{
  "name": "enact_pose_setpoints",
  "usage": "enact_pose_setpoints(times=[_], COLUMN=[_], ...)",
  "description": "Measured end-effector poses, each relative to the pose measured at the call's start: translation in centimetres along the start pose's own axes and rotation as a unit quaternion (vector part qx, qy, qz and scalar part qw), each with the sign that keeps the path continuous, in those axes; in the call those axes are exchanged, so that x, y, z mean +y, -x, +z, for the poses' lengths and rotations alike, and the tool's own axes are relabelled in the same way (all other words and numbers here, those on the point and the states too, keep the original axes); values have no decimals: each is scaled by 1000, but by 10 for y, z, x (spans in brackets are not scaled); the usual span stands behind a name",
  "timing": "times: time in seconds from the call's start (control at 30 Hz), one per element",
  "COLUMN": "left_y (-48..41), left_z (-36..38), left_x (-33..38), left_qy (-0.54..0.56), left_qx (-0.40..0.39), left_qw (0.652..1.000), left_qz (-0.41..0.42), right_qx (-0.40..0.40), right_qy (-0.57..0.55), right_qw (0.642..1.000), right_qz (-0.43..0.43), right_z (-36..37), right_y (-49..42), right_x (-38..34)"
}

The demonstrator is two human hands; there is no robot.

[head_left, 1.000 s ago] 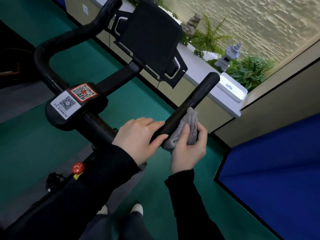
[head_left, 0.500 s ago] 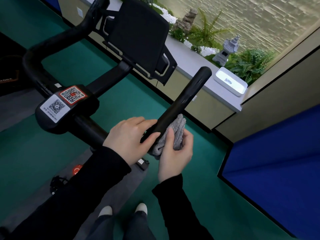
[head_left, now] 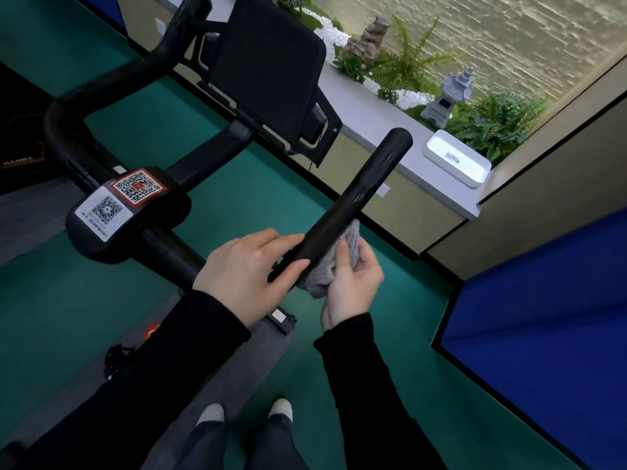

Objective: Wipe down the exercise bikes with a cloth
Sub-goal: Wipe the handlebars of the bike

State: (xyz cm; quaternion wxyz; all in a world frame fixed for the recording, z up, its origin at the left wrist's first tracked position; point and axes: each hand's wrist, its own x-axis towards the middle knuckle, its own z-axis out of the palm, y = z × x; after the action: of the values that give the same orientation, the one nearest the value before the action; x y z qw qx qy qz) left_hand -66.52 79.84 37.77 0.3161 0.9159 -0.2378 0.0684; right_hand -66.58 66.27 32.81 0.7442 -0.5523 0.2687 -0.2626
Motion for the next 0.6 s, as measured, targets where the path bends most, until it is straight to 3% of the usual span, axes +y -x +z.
enact_pose_setpoints(times=[0.27, 0.5, 0.6], left_y=[0, 0, -1], left_z=[0, -2, -2], left_x=[1, 2, 2], left_qy=[-7, -14, -5], left_qx=[-5, -4, -8], left_qw=[1000, 1000, 1000], left_qz=[-7, -8, -14], right_qx=[-113, -168, -157], right_qy=[-42, -46, -52], right_qw=[989, 977, 976], right_qz=[86, 125, 138], right_z=[-8, -7, -7], right_y=[2, 9, -2], right_x=[-5, -7, -14])
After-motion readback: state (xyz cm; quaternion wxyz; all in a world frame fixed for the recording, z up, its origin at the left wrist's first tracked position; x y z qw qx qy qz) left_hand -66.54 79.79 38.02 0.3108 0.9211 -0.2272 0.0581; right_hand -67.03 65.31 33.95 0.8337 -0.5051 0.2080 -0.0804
